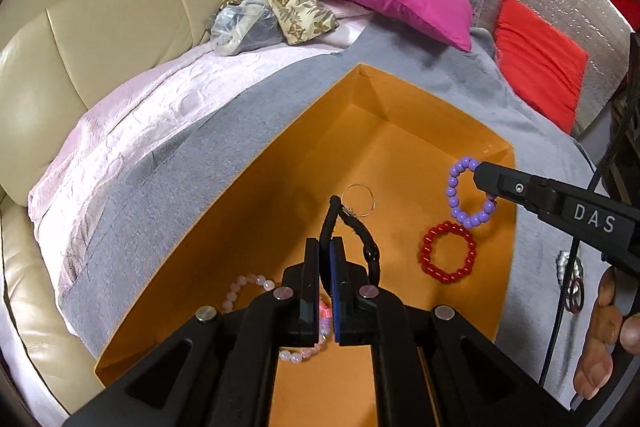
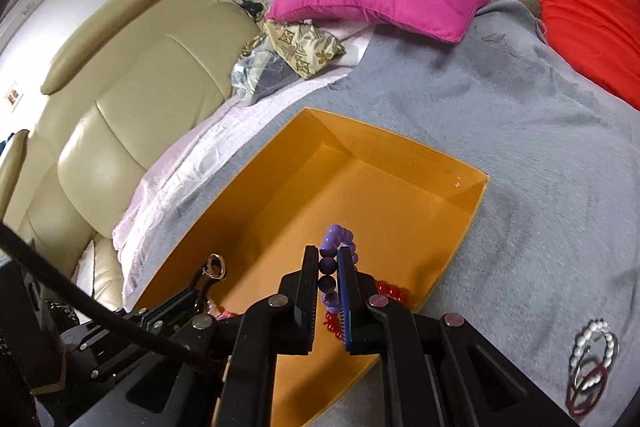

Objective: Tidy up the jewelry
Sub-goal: 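Carry the black and purple bracelets over the orange box with both tools, then open both tools to drop the bracelets into the orange box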

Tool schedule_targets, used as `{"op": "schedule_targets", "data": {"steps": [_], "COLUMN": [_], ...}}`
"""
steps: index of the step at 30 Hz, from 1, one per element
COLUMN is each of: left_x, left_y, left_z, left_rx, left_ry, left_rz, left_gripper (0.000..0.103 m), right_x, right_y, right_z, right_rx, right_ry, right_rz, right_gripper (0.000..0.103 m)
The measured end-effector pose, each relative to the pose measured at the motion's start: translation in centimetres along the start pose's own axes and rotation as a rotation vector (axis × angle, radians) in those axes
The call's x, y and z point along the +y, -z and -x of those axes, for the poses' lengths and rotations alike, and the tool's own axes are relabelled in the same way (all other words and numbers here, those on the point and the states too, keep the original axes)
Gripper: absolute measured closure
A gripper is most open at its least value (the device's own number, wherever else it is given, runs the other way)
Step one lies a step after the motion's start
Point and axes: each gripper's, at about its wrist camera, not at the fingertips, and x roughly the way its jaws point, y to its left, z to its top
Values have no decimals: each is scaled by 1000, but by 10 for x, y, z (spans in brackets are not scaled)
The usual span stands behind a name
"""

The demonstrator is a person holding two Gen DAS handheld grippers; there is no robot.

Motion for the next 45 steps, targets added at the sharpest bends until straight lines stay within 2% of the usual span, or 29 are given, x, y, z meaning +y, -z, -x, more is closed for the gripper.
{"op": "schedule_targets", "data": {"steps": [19,20,21,22,23,24,25,28,29,39,45], "left_x": [9,9,9,10,10,10,10,11,11,6,-4], "left_y": [-8,-8,-8,-8,-8,-8,-7,-7,-7,0,7], "left_z": [-28,-28,-28,-28,-27,-25,-24,-20,-19,0,16], "left_rx": [59,61,62,61,51,43,38,33,30,7,-14], "left_ry": [-66,-76,-79,-81,-89,-96,-105,-95,-97,-87,-88], "left_rz": [24,23,25,28,31,30,27,37,38,33,21], "left_gripper": [97,92,78,70,59,56,56,55,55,50,43], "right_x": [-7,-8,-8,-10,-12,-13,-14,-17,-20,-34,-36], "right_y": [-15,-16,-16,-16,-16,-17,-17,-18,-19,-16,3], "right_z": [-50,-50,-50,-50,-49,-50,-51,-51,-49,-9,31], "right_rx": [80,79,78,75,72,73,73,61,52,-45,-106], "right_ry": [30,30,34,34,29,25,28,43,51,56,46], "right_rz": [-37,-37,-36,-43,-52,-57,-57,-59,-66,-98,-96], "right_gripper": [92,92,92,91,86,84,79,52,49,47,39]}}
